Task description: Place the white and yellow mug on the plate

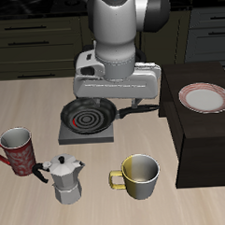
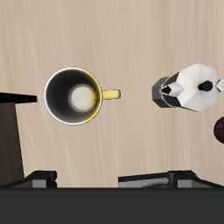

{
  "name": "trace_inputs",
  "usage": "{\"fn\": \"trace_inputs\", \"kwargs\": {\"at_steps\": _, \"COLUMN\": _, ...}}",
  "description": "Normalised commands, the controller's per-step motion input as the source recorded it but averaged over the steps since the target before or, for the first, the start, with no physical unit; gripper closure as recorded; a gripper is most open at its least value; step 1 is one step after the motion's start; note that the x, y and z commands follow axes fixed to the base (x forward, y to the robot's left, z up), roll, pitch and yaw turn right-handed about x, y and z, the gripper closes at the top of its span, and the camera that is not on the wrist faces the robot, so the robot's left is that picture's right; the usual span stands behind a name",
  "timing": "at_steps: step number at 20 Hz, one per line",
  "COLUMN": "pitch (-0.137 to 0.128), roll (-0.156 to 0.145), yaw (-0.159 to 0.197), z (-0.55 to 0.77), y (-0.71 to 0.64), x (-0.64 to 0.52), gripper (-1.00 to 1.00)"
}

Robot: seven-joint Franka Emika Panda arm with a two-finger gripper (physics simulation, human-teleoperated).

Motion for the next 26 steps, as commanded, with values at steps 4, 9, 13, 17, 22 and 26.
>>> {"fn": "trace_inputs", "kwargs": {"at_steps": 4, "pitch": -0.017, "roll": 0.028, "yaw": 0.013, "z": -0.09, "y": 0.1, "x": 0.17, "gripper": -1.0}}
{"fn": "trace_inputs", "kwargs": {"at_steps": 9, "pitch": -0.01, "roll": 0.008, "yaw": -0.004, "z": -0.21, "y": 0.09, "x": 0.1, "gripper": -1.0}}
{"fn": "trace_inputs", "kwargs": {"at_steps": 13, "pitch": -0.005, "roll": 0.002, "yaw": -0.02, "z": -0.21, "y": 0.05, "x": 0.07, "gripper": -1.0}}
{"fn": "trace_inputs", "kwargs": {"at_steps": 17, "pitch": 0.021, "roll": -0.014, "yaw": -0.003, "z": -0.37, "y": 0.04, "x": 0.1, "gripper": -1.0}}
{"fn": "trace_inputs", "kwargs": {"at_steps": 22, "pitch": -0.013, "roll": -0.002, "yaw": -0.034, "z": -0.31, "y": -0.01, "x": 0.05, "gripper": -1.0}}
{"fn": "trace_inputs", "kwargs": {"at_steps": 26, "pitch": -0.047, "roll": 0.013, "yaw": -0.01, "z": -0.41, "y": 0.03, "x": 0.0, "gripper": -1.0}}
